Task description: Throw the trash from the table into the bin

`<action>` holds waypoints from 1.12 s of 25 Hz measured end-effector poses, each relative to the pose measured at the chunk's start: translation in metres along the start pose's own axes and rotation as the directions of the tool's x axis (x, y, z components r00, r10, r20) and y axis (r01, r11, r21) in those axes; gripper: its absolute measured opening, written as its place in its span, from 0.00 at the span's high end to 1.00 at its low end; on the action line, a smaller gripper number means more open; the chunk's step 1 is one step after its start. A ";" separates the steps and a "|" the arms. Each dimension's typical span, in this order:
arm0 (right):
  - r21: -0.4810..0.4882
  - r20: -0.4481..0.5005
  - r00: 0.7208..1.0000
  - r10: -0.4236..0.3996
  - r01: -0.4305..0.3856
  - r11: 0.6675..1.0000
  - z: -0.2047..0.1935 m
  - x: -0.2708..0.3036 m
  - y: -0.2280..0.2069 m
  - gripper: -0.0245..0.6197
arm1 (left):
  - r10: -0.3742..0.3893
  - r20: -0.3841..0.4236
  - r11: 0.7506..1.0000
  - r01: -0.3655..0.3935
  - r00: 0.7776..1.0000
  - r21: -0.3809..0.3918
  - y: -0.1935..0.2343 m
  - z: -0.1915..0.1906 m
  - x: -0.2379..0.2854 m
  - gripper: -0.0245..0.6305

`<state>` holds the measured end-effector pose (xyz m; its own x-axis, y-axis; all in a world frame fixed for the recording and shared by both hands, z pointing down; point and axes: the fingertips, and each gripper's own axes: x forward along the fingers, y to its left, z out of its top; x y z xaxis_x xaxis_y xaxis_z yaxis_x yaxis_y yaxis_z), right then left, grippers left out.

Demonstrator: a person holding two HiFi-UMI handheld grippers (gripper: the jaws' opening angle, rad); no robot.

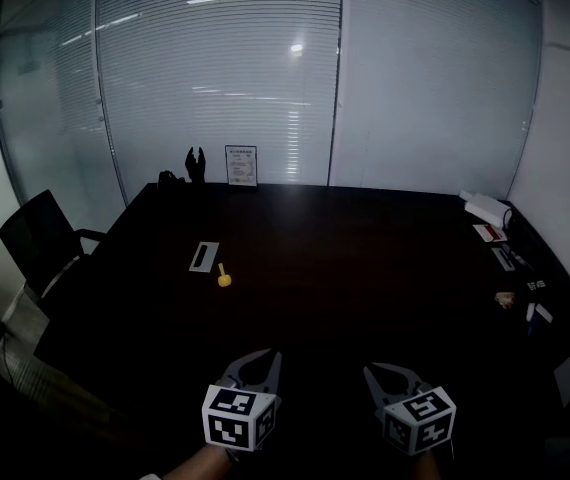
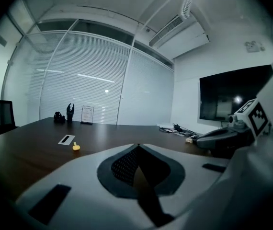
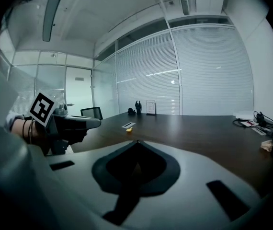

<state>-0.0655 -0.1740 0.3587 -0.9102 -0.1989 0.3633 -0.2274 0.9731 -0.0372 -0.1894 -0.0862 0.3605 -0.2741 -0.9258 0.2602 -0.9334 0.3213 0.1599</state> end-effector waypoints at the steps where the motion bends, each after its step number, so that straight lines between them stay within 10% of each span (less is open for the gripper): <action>1: 0.004 -0.008 1.000 0.002 -0.002 1.000 -0.004 -0.002 0.000 0.95 | -0.005 -0.007 1.000 0.005 1.000 -0.003 -0.003 -0.003 -0.001 0.96; 15: -0.088 0.022 0.991 0.132 -0.129 0.988 0.061 0.086 0.017 0.95 | 0.155 -0.012 0.988 -0.155 0.988 -0.003 0.075 -0.004 -0.003 0.96; 28: -0.008 -0.091 0.977 0.193 -0.195 0.981 0.112 0.368 0.095 0.87 | 0.159 -0.056 0.987 -0.160 0.986 0.003 0.330 0.049 0.088 0.96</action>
<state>-0.4608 -0.1678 0.3846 -0.9016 0.0041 0.4325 -0.0431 0.9941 -0.0993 -0.5327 -0.0710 0.3895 -0.4060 -0.8500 0.3356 -0.8783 0.4644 0.1138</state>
